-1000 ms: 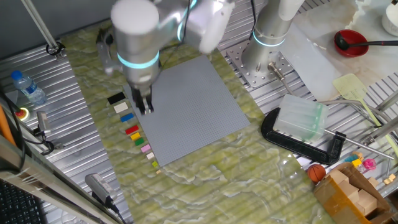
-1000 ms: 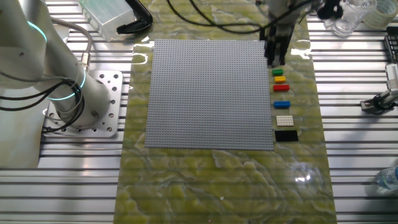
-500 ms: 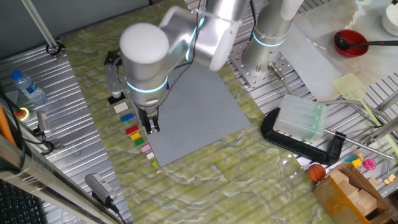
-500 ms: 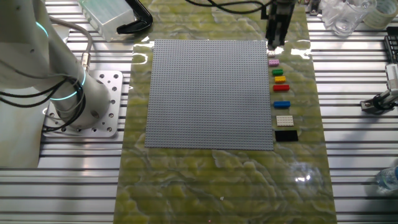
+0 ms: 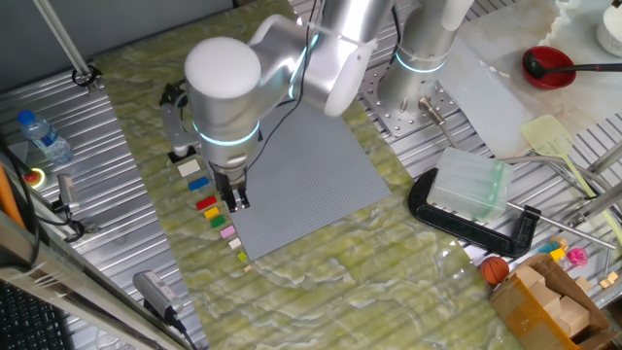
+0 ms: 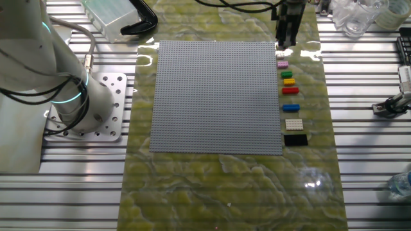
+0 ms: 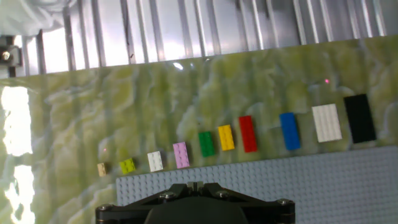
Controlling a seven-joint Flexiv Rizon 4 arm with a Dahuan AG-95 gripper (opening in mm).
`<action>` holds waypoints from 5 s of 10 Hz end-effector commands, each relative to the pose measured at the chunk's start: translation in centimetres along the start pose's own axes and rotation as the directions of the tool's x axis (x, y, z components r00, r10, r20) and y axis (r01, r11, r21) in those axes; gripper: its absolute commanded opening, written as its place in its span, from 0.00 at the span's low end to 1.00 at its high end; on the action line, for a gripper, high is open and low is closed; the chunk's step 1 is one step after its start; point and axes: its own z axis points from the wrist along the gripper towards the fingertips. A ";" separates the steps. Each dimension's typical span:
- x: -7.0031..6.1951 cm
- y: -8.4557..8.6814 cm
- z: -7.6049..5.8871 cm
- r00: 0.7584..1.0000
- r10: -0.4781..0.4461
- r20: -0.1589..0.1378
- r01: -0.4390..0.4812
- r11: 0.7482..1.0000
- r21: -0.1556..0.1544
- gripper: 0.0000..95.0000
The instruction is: Build with small Lego blocks
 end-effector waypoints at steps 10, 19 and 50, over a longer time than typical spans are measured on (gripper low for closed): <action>-3.7 0.6 1.7 0.999 -0.034 -0.025 0.035 0.999 0.036 0.00; -3.7 0.4 1.7 0.999 -0.041 -0.011 0.041 0.999 0.028 0.00; -2.6 1.1 5.3 0.998 -0.005 -0.063 0.003 1.000 -0.030 0.00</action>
